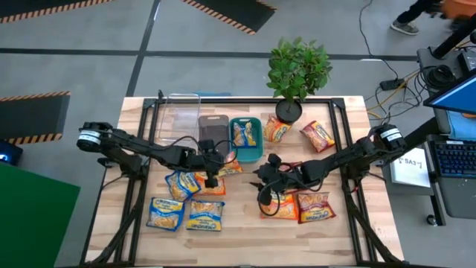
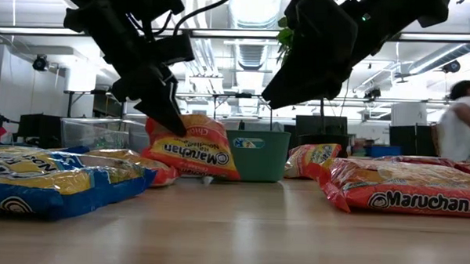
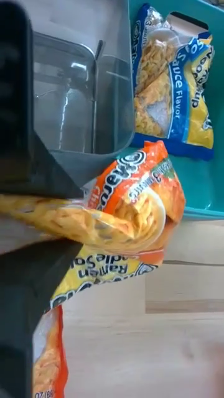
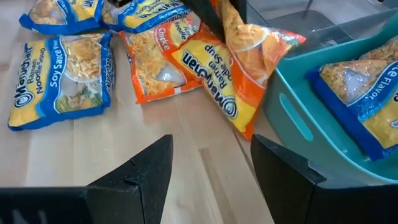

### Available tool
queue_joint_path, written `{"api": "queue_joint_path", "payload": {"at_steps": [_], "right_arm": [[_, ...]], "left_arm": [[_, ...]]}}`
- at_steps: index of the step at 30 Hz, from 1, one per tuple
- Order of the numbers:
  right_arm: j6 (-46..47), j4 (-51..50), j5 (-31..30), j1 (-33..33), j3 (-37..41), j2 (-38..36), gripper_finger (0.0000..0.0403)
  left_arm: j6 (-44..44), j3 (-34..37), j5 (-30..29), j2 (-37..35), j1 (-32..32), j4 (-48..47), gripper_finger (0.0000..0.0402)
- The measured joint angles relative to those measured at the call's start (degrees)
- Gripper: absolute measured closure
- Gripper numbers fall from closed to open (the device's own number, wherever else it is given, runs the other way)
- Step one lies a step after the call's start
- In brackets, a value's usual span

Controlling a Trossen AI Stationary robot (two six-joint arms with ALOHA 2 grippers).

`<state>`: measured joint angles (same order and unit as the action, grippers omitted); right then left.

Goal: Sort Maruchan noodles
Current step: Put the orange noodle pack into the black bin

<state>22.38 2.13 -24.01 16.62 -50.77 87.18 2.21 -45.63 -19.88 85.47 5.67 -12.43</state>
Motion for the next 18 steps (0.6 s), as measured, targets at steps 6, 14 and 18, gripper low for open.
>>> {"api": "queue_joint_path", "payload": {"at_steps": [6,14,18], "right_arm": [[-0.63,-0.85,0.01,0.0,0.18,-0.02,0.0197],[-0.46,-1.7,0.0,0.0,0.18,0.0,0.0197],[-0.46,-1.7,0.0,0.0,0.18,0.04,0.0197]], "left_arm": [[-0.72,-0.04,-0.02,-0.07,-0.02,0.02,0.0393],[-4.59,-0.52,0.94,-5.59,2.05,0.44,0.0401],[-9.26,-0.52,1.04,-11.82,2.77,0.43,0.0401]]}}
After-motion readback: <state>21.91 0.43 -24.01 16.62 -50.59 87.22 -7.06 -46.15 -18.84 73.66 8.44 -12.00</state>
